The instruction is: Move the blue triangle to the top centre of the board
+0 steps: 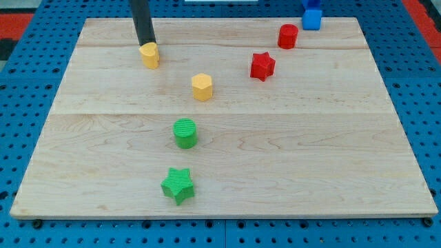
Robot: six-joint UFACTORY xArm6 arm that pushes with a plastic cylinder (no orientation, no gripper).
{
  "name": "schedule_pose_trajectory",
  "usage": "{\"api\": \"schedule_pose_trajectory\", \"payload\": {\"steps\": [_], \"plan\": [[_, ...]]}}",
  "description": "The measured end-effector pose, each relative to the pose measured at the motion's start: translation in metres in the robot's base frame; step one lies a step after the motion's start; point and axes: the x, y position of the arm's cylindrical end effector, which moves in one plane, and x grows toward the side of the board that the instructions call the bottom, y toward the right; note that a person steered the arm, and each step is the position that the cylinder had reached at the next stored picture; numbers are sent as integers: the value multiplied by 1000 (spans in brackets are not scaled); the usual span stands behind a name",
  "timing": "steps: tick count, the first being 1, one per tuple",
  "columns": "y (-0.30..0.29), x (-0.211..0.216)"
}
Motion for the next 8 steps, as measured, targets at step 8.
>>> {"api": "schedule_pose_trajectory", "payload": {"steps": [8], "plan": [[194,25]]}}
